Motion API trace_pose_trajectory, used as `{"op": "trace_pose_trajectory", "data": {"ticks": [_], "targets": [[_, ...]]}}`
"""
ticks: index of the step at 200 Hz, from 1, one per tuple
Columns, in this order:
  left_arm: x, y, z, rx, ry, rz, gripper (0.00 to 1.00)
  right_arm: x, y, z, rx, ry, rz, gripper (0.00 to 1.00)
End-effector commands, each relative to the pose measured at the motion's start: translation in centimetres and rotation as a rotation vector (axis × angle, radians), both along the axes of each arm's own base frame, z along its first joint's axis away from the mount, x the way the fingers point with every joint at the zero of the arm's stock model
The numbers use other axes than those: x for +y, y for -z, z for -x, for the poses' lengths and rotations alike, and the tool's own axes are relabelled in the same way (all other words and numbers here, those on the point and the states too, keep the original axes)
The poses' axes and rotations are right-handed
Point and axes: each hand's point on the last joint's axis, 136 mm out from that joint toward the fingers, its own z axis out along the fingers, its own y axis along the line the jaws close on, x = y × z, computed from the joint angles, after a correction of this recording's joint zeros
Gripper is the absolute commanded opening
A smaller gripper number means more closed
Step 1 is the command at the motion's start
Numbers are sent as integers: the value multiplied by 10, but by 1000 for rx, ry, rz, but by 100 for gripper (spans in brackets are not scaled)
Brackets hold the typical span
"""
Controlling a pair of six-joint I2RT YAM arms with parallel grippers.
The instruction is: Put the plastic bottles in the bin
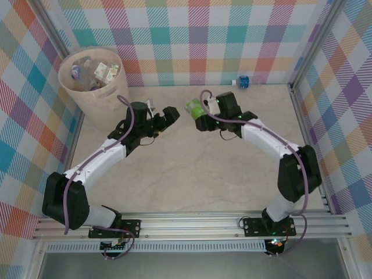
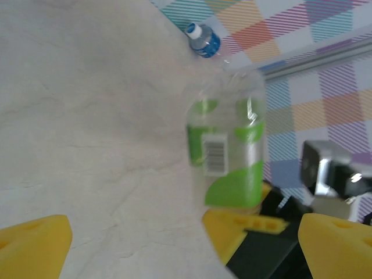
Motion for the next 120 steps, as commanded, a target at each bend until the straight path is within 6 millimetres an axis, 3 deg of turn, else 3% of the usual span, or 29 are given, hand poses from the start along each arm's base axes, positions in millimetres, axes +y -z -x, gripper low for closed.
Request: {"op": "trace_pose_trajectory", "data": {"ticks": [1, 64, 86, 105, 120], "targets": [[-15, -33, 7, -61, 39, 119, 100, 18, -25, 22, -35, -81, -137, 42], [-38, -9, 6, 12, 57, 36, 100, 43, -50, 53, -86, -202, -251, 43], [-49, -12, 6, -6, 86, 48, 99, 52, -53, 57, -85, -234, -251, 44], [-52, -15, 6, -20, 88, 43, 90, 58, -53, 62, -76, -266, -258, 44], [-48, -13, 6, -16, 68, 24, 75, 61, -55, 67, -69, -288, -269, 45]]}}
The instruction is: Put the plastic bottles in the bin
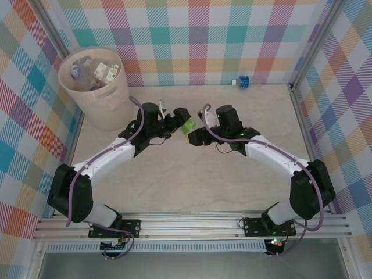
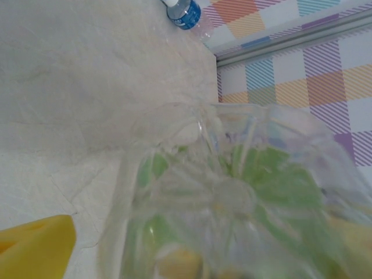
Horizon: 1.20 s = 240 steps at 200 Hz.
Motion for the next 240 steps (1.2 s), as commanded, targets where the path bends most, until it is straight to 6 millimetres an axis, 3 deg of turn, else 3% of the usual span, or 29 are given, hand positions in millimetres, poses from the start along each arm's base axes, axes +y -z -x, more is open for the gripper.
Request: {"op": "trace_pose_trajectory", "data": {"ticks": [1, 26, 50, 65, 94, 130, 189, 216, 240], "targets": [[-3, -16, -2, -45, -11, -2, 74, 14, -26, 5, -43, -69, -65, 45], [3, -16, -1, -51, -38, -13, 61, 15, -28, 8, -32, -85, -68, 51], [4, -15, 0, -50, -34, -33, 54, 16, -31, 13, -33, -109, -76, 67], [6, -14, -1, -46, -36, -49, 52, 16, -37, 17, -52, -133, -77, 85], [15, -16, -7, -53, -83, -72, 50, 7, -49, 17, -100, -117, -36, 100], [41, -25, -14, -66, -170, -101, 50, -19, -67, 6, -239, 25, 28, 100], [99, -53, -15, -120, -283, -299, 49, -85, -99, -30, -446, 468, 45, 100], [135, -76, -17, -149, -371, -439, 49, -107, -98, -38, -410, 603, 95, 100], [157, -112, -18, -224, -413, -513, 48, -125, -103, -39, -398, 699, 104, 100]]}}
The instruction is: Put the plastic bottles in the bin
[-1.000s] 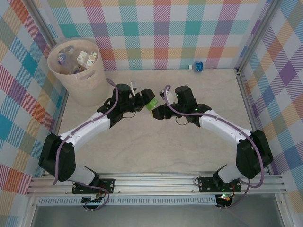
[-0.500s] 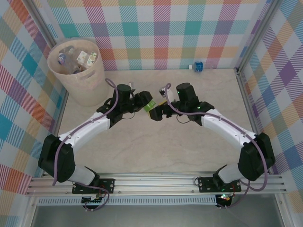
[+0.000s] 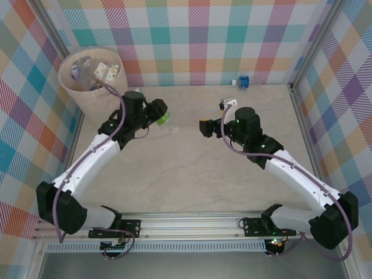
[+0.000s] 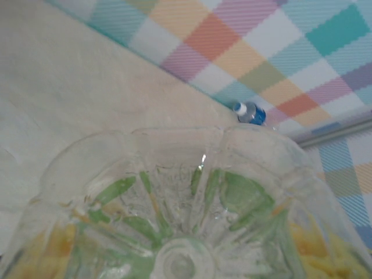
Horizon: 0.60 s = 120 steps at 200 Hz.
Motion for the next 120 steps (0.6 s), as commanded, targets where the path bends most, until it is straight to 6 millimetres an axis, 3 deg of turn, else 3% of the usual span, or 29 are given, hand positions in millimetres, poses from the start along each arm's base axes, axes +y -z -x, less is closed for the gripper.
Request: {"op": "trace_pose_trajectory", "data": {"ticks": [1, 61, 86, 120], "targets": [[37, -32, 7, -58, -65, -160, 48, -29, -18, -6, -27, 173, -31, 100], [98, -123, 22, -248, -248, -392, 49, -57, -23, 5, -46, 264, -36, 100], [122, -162, 28, -319, -337, -495, 50, -59, -23, 6, -41, 270, -30, 100], [156, -195, 28, -366, -468, -618, 50, -57, -17, 6, -14, 264, -18, 100]]}}
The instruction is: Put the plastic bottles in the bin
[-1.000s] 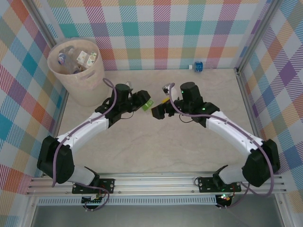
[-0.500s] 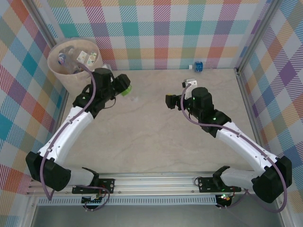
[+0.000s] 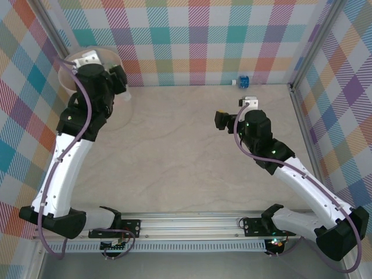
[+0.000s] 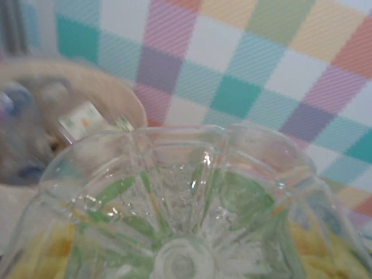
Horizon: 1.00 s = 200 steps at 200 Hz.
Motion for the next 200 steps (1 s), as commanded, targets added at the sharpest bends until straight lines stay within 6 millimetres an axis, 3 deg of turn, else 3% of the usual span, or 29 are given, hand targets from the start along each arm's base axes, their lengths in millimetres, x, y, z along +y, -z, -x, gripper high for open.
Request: {"op": "trace_pose_trajectory", "data": {"ticks": [1, 51, 124, 159, 200], "targets": [[37, -28, 6, -40, -147, -139, 51, -5, 6, -1, 25, 25, 2, 100], [74, -48, -22, -48, -215, -183, 51, 0, 15, -1, 54, 6, 17, 100], [124, -50, -72, -78, -330, -211, 50, 2, 23, -1, 95, -11, 44, 100], [142, -21, -95, 19, -373, -232, 51, -2, 25, 2, 106, -2, 59, 100], [144, 45, -113, 212, -348, -275, 53, -3, 32, 3, 120, -1, 67, 100]]}}
